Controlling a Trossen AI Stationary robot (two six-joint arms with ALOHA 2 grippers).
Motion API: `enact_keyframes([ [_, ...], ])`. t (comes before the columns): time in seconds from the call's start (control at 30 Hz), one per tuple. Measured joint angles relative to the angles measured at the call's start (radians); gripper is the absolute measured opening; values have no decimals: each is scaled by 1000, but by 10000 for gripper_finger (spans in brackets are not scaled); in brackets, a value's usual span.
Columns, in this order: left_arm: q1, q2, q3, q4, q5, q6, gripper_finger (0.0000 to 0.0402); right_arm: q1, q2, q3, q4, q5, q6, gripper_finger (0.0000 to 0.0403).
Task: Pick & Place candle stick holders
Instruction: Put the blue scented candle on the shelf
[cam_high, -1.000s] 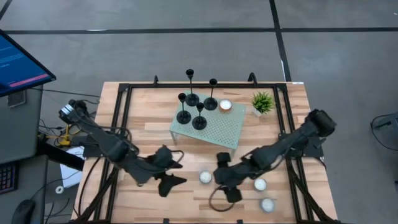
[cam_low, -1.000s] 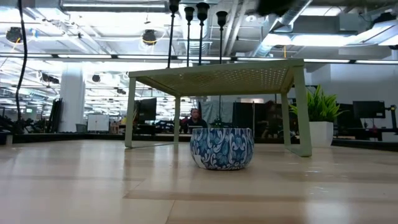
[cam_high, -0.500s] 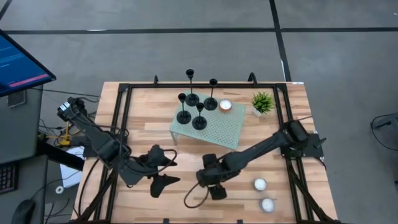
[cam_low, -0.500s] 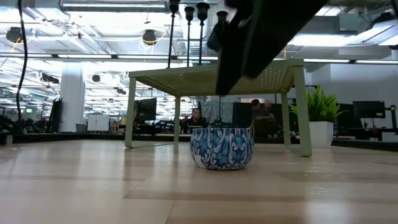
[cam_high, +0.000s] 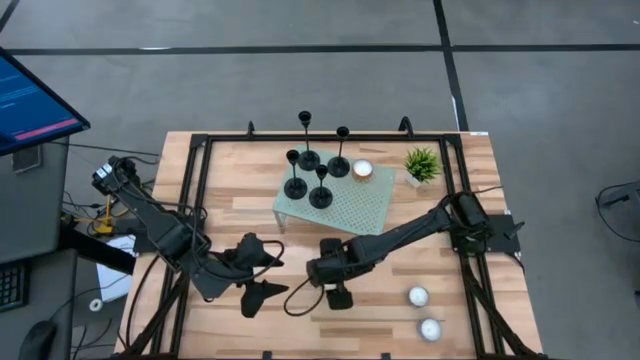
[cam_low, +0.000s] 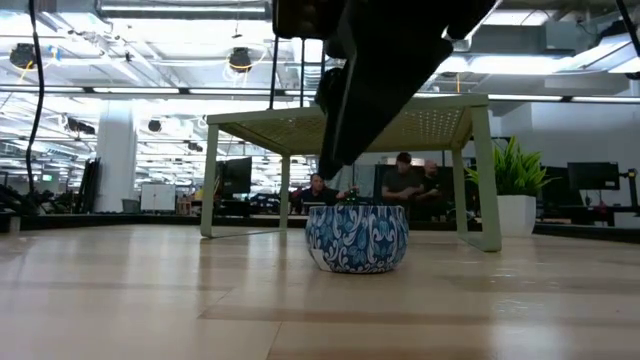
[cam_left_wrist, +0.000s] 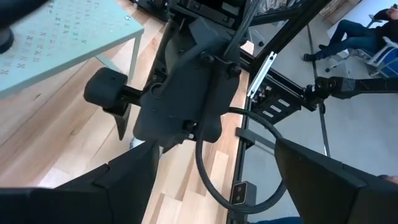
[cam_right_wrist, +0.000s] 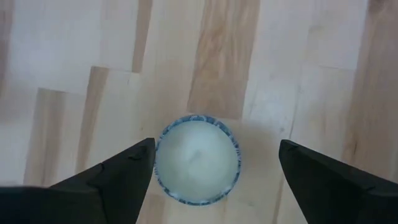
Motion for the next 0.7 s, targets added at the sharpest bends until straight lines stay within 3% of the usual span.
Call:
enact_keyframes([
  [0.7,0,0,0,-13,0,0,320,-5,0,-135,149,-4,37,333],
])
